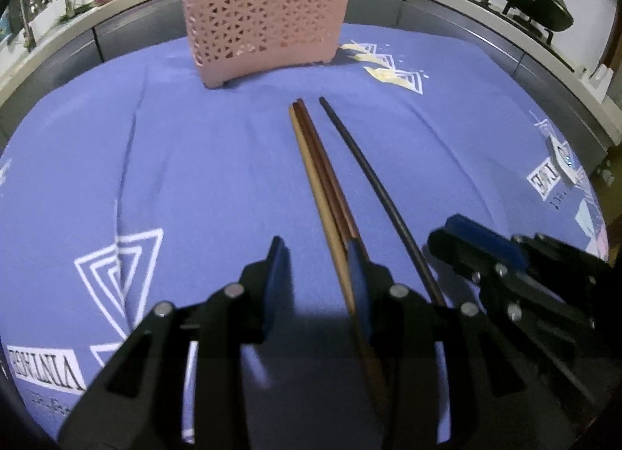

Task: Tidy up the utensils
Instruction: 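Bring both open grippers back down to the remaining chopsticks, then close the left gripper on a light chopstick while the right gripper grasps a dark one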

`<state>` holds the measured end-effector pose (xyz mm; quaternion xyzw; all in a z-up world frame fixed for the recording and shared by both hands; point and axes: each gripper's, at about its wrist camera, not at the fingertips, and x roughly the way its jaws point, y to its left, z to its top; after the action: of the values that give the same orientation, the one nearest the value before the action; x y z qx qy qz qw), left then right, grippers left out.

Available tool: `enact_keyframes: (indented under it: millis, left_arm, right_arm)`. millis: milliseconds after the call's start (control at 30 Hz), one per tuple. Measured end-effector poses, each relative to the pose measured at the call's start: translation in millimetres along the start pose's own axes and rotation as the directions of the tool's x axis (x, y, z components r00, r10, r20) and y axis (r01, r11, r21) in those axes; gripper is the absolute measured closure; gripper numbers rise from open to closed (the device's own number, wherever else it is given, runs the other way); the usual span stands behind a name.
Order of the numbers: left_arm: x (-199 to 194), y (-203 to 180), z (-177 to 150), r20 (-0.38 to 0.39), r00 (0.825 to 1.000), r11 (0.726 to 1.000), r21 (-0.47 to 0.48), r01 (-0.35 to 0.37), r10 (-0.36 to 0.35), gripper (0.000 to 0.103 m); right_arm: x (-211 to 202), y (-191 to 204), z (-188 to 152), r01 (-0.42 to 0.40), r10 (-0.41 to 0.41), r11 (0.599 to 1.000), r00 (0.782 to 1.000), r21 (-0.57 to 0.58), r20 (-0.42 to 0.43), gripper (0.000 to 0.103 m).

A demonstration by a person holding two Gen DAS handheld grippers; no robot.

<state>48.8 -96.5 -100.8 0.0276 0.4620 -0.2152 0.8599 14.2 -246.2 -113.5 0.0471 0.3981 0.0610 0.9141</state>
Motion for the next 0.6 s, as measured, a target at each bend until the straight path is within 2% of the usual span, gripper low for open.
enact_keyframes:
  millis: [133,400,600]
  left_arm:
    - [2.5,3.3,5.1,0.003,1.000,1.000,-0.006,-0.023,0.023,0.071]
    - [3.5,19.8,5.9,-0.025,0.999,0.999,-0.049,0.024,-0.025,0.071]
    - [8.9,4.3,6.7,-0.022,0.999,0.999,0.013,-0.034,0.034,0.070]
  right_arm:
    - [0.0,1.5,-1.1,-0.008,0.008,1.000,1.000,-0.004,-0.001,0.088]
    - [-1.4,8.3,-1.7,-0.012,0.012,1.000,1.000,-0.023,0.005,0.088]
    - [0.5,11.6,-2.3,-0.011,0.011,0.999,1.000,-0.036,-0.003,0.088]
